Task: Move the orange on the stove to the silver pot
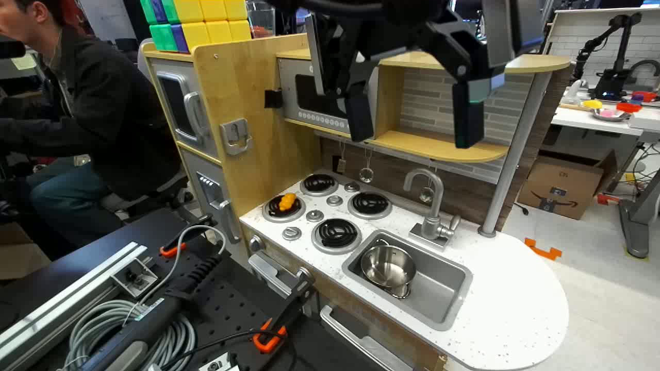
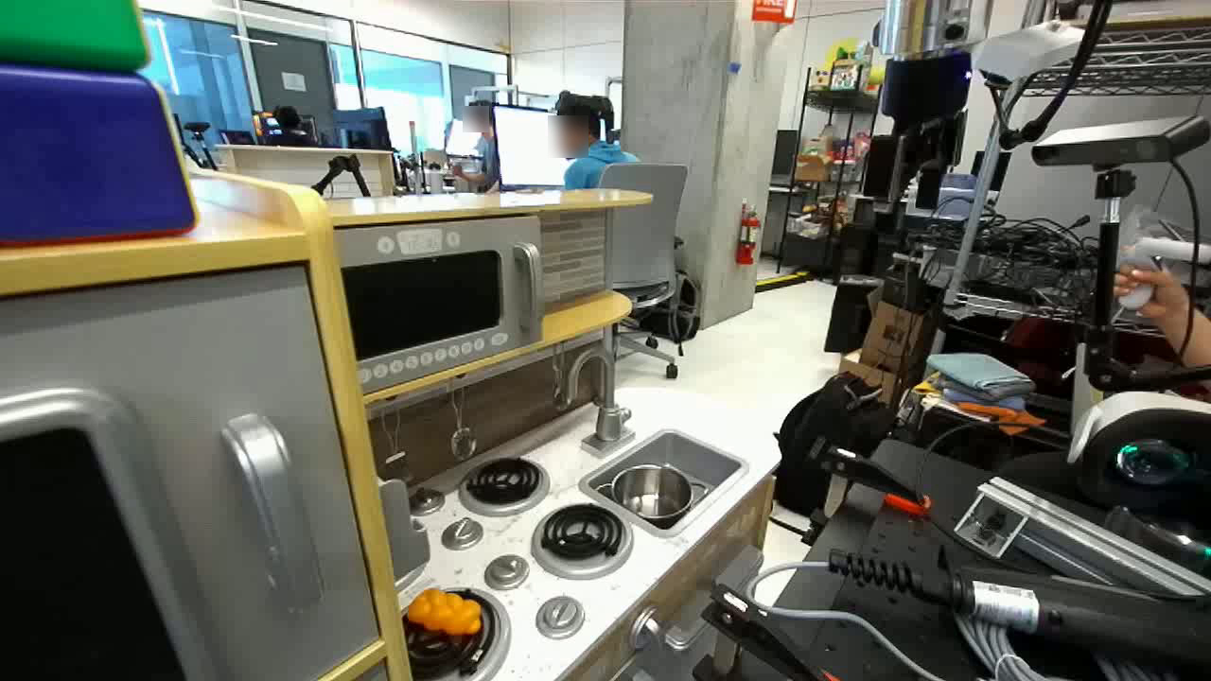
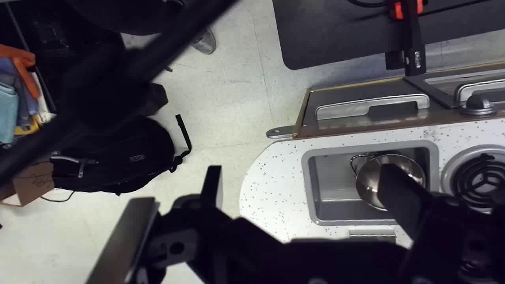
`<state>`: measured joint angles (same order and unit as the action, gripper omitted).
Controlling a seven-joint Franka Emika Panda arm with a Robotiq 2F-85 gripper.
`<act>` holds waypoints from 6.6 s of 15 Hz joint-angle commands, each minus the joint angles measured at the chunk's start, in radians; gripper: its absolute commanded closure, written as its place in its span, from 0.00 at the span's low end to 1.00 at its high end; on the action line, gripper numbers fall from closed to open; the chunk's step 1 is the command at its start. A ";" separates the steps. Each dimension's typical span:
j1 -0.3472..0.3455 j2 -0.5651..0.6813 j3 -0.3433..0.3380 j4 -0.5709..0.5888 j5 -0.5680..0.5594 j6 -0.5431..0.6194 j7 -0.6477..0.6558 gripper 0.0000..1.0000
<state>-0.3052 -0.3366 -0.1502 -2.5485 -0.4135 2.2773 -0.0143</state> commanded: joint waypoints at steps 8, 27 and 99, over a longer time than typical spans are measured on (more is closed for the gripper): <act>0.197 0.103 -0.020 0.061 0.255 0.003 -0.334 0.00; 0.296 0.383 0.071 0.064 0.525 0.167 -0.737 0.00; 0.613 1.390 0.198 0.928 0.325 0.509 0.016 0.02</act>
<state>0.2702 1.0093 0.0797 -1.6742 -0.0696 2.7873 -0.0486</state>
